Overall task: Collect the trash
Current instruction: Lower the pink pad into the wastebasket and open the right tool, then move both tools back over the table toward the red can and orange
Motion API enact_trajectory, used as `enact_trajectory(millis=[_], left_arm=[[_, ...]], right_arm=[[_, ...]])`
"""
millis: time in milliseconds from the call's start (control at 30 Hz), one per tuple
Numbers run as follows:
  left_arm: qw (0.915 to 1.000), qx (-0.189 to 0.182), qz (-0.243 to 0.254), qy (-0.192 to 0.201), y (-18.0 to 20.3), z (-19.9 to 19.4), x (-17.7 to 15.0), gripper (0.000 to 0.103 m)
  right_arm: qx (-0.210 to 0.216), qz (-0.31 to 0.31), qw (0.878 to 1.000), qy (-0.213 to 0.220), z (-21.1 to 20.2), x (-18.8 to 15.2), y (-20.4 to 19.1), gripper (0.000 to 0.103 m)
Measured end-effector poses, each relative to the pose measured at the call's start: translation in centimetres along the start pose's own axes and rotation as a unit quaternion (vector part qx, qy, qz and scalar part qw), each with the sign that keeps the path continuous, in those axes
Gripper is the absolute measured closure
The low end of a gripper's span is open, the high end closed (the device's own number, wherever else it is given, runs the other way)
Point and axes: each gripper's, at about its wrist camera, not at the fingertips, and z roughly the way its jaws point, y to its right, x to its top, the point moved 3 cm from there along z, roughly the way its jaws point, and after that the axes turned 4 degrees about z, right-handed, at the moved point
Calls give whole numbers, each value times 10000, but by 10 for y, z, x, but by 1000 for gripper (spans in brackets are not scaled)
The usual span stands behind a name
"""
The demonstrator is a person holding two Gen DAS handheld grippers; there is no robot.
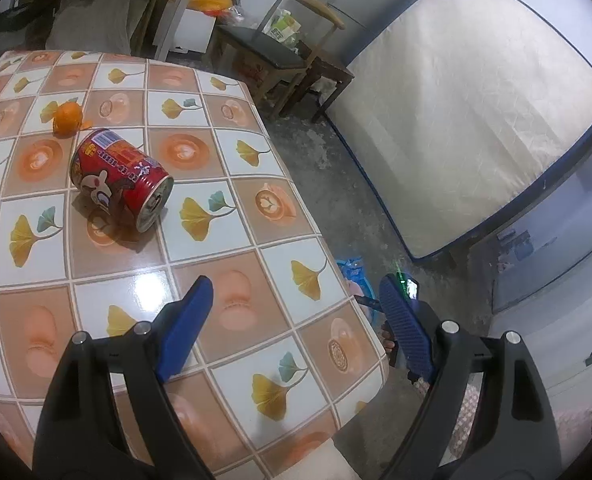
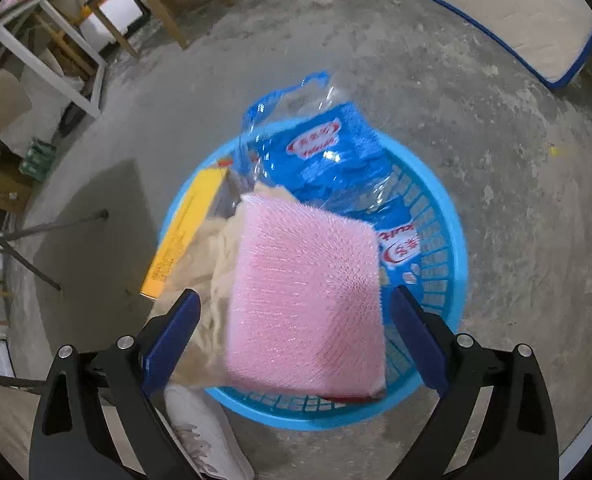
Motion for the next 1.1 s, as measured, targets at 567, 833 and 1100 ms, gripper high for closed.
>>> enact_trajectory(millis=[567,833,1100], left_arm=[[9995,42,-303,83,-31,-6,-7,22],[9987,148,-472,93,-48,-9,-8,22],[9976,261,-592,227,-61,-24,-11,22]], right_arm=[[424,1127,9927,-34,0,-3,31,46],[-209,1269,9909,-386,45,-5,43,66],[-242,1216,9921,-214,35,-2,41,63]])
